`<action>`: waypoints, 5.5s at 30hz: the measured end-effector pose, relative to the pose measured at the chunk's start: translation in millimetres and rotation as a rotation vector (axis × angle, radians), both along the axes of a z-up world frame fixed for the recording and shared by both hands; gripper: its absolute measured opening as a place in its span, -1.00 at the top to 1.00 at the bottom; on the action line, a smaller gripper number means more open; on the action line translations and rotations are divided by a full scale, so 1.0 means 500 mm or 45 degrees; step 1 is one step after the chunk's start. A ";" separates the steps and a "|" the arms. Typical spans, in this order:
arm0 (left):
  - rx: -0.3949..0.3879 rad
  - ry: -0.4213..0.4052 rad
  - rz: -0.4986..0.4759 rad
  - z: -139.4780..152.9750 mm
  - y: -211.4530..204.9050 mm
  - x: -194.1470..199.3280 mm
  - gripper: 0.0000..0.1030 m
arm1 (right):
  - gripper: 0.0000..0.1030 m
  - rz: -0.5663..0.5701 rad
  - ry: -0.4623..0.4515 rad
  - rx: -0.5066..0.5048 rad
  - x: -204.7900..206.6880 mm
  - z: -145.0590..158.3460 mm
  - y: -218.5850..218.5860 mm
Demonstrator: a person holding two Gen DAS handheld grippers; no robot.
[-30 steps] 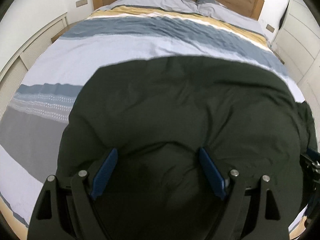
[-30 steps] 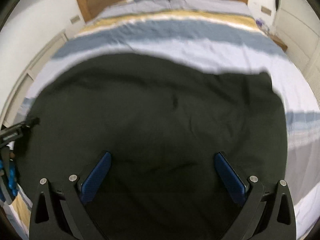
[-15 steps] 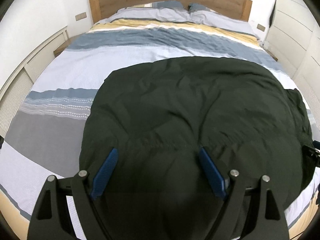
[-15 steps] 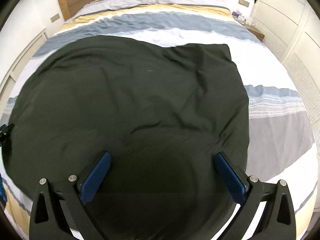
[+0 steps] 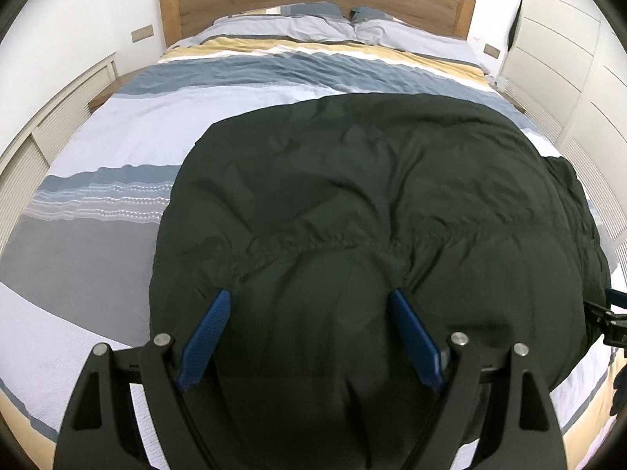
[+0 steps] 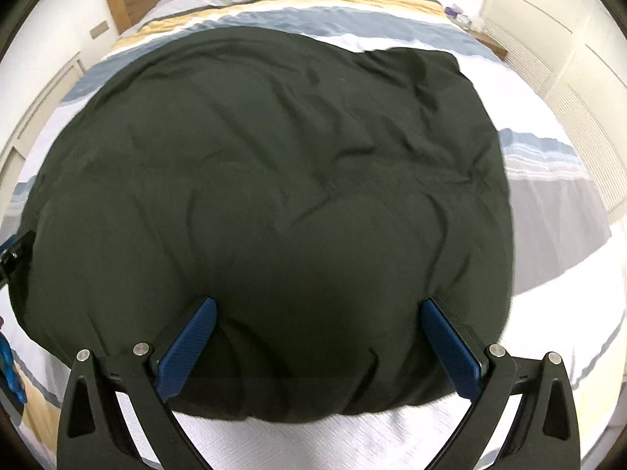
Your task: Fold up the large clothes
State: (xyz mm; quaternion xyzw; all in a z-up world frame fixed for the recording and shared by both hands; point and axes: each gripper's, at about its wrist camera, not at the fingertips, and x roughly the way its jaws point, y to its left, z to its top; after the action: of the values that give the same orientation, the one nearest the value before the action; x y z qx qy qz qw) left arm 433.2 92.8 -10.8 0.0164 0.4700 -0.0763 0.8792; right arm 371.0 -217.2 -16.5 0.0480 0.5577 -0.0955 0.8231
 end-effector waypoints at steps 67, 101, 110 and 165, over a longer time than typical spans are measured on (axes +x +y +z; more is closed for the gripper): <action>-1.142 0.483 0.263 -0.187 0.363 0.066 -0.63 | -0.99 -0.196 -0.135 0.828 0.060 -0.128 -0.401; -1.536 0.482 0.027 -0.183 0.113 0.112 0.12 | 0.36 -0.059 -0.188 1.228 0.204 -0.232 -0.268; -1.555 0.313 -0.191 -0.004 0.088 0.106 0.29 | 0.57 0.065 -0.368 1.087 0.206 -0.034 -0.186; -0.805 0.295 0.161 0.029 0.370 -0.068 -0.14 | -0.98 -0.259 -0.045 0.345 -0.072 0.011 -0.220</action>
State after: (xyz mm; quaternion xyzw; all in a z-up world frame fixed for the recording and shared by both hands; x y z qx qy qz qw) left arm 399.2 277.7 3.8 -0.2947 0.5200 -0.1649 0.7846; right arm 334.9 -327.3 -10.8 0.2164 0.5432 -0.1014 0.8049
